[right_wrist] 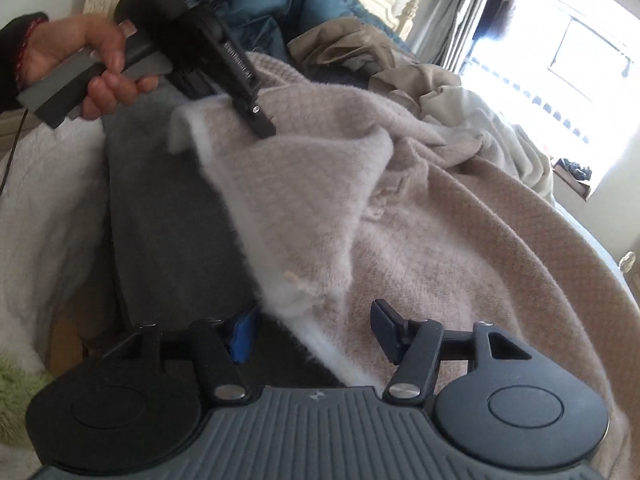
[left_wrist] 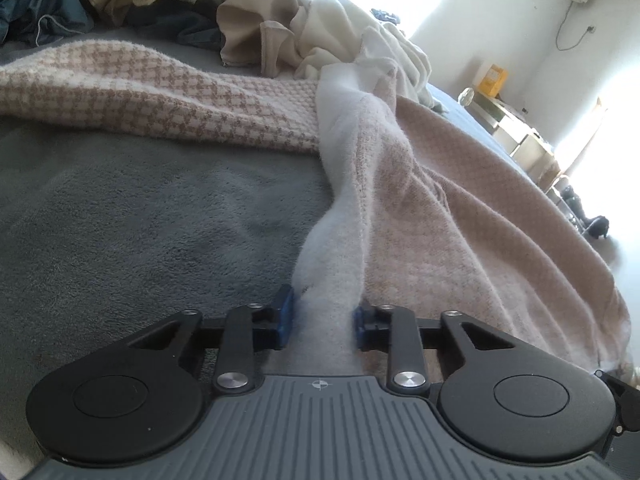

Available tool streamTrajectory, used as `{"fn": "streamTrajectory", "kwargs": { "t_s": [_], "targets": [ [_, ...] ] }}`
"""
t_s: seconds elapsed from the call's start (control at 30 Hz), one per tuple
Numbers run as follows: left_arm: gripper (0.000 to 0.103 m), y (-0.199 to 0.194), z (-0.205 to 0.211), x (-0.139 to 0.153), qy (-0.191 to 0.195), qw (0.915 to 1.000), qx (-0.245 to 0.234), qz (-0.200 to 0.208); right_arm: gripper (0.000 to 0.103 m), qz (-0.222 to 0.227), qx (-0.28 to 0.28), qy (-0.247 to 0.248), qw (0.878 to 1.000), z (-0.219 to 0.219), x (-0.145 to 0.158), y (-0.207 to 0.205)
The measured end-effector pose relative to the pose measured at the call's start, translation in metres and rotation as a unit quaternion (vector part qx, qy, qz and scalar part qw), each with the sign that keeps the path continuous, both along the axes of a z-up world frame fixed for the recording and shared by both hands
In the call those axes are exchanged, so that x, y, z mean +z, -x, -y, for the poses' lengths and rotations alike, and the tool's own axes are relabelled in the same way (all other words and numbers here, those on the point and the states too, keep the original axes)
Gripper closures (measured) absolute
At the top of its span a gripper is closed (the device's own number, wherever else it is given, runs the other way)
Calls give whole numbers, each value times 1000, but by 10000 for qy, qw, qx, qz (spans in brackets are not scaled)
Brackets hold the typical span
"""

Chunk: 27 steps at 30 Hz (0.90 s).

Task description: Fold clothes

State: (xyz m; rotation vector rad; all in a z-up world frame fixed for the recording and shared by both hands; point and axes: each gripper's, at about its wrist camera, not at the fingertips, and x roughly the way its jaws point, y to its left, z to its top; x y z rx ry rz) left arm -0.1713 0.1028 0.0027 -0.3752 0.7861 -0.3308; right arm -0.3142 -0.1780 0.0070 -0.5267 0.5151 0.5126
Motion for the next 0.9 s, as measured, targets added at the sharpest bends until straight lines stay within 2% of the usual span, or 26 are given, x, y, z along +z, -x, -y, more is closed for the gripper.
{"fn": "streamTrajectory", "kwargs": {
  "t_s": [0.07, 0.13, 0.2, 0.3, 0.43, 0.57, 0.67, 0.8, 0.9],
  "targets": [
    [91, -2, -6, 0, 270, 9995, 85, -99, 48, -6, -56, -102, 9999, 2, 2, -3],
    [92, -2, -12, 2, 548, 9982, 166, -167, 77, -131, -130, -175, 9997, 3, 4, -7],
    [92, 0, -19, 7, 820, 9962, 238, -190, 87, -244, -161, -327, 9990, 7, 7, -6],
    [93, 6, -25, 28, 969, 9950, 260, 5, 88, -533, -89, -825, 9951, 18, 22, -4],
    [93, 12, -34, 65, 1128, 9924, 202, 445, 89, -910, 260, -1615, 9823, 28, 53, 0],
    [93, 19, -36, 88, 1135, 9908, 102, 725, 89, -1066, 599, -1737, 9772, 27, 69, 6],
    [93, 25, -30, 82, 871, 9941, 56, 647, 89, -1257, 727, -1588, 9766, 23, 61, 9],
    [93, 28, -31, 45, 502, 9986, 156, 105, 89, -1651, 656, -1171, 9771, 14, 20, 10],
    [93, 29, -35, 25, 509, 9984, 203, -156, 84, -1746, 577, -943, 9784, 7, -3, 9]
  ]
}}
